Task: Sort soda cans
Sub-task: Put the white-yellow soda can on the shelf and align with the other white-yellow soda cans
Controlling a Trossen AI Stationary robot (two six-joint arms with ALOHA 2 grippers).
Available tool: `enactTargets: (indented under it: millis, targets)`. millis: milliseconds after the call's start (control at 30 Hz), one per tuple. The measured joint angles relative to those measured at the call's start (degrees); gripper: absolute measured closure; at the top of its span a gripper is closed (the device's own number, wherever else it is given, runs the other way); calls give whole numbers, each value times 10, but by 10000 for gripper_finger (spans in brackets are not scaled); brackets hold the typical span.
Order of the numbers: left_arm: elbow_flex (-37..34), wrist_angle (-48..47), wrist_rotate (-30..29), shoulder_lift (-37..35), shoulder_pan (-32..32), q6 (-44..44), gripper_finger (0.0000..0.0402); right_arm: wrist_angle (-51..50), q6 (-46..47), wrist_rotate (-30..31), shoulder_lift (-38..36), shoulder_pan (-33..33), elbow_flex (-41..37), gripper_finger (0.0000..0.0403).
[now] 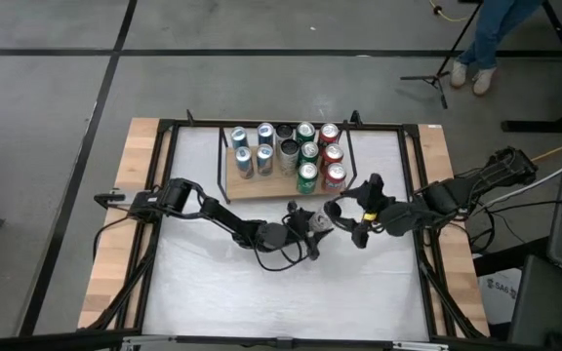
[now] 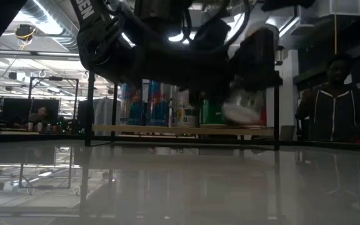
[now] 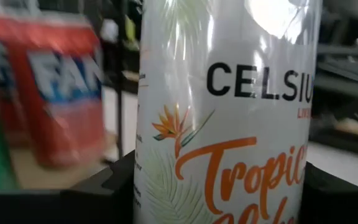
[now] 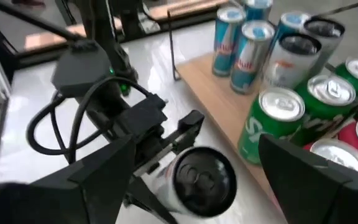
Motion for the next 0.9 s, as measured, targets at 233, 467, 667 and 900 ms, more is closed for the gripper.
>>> enactTargets:
  millis: [233,467,667,900]
  targets:
    - [0,107,-64,0,0,90,163,0,-1,10,0,-26,35,68]
    - [0,179,-124,0,1,163,163,7,-1,-16,2,-85,38,68]
    - [0,205,-138,0,10,174,163,37,-1,-56,11,-107,38,68]
    - [0,214,-139,0,17,173,163,35,-49,-88,37,-105,38,68]
